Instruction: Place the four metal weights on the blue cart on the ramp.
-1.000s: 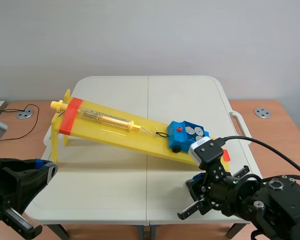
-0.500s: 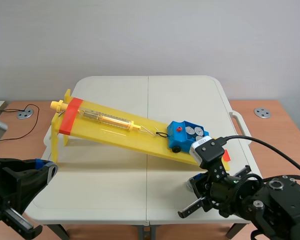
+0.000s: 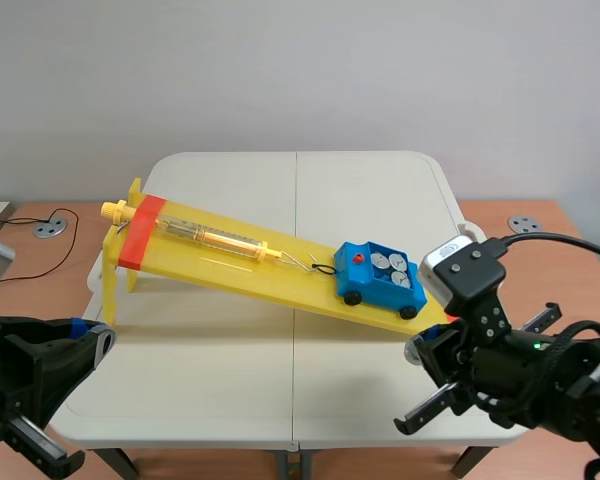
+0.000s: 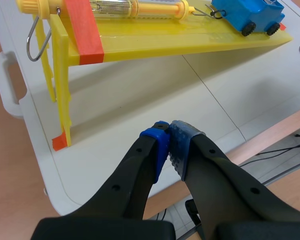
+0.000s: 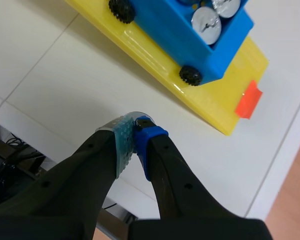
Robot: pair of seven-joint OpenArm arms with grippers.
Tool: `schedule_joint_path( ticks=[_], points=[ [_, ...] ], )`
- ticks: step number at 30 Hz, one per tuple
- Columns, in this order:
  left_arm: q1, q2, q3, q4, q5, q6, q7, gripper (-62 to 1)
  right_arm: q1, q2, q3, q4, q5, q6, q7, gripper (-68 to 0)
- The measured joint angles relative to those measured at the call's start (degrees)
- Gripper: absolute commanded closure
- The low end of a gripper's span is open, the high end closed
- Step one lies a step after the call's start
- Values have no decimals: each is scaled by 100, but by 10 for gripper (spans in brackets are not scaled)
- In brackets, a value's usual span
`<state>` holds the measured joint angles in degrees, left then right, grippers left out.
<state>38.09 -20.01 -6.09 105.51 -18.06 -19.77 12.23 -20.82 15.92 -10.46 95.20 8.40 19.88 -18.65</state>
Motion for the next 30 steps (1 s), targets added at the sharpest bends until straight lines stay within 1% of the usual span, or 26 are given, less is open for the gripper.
schedule_joint_path(
  ticks=[4, 7, 12, 15, 19, 22, 30],
  points=[
    [0, 0, 0, 0, 0, 0, 0, -27, -267, -2, 293, 691, 85, 2, -289, -7],
    [0, 0, 0, 0, 0, 0, 0, -27, -289, -2, 481, 1062, 133, 2, -387, -7],
    [0, 0, 0, 0, 0, 0, 0, -27, -50, -2, 575, 1158, 151, 0, -439, -6],
    [0, -2, 0, 0, 0, 0, 0, -27, 131, -4, 575, 1154, 186, 2, -442, -6],
    [0, 0, 0, 0, 0, 0, -2, -27, 422, -7, 575, 1012, 498, 2, -439, -6],
    [0, 0, 0, 0, 0, 0, -2, -27, 662, -44, 573, 730, 632, 2, -442, -6],
    [0, -2, 0, 0, 0, 0, 0, -27, 1150, -293, 573, -33, 756, 2, -485, -6]
  ],
)
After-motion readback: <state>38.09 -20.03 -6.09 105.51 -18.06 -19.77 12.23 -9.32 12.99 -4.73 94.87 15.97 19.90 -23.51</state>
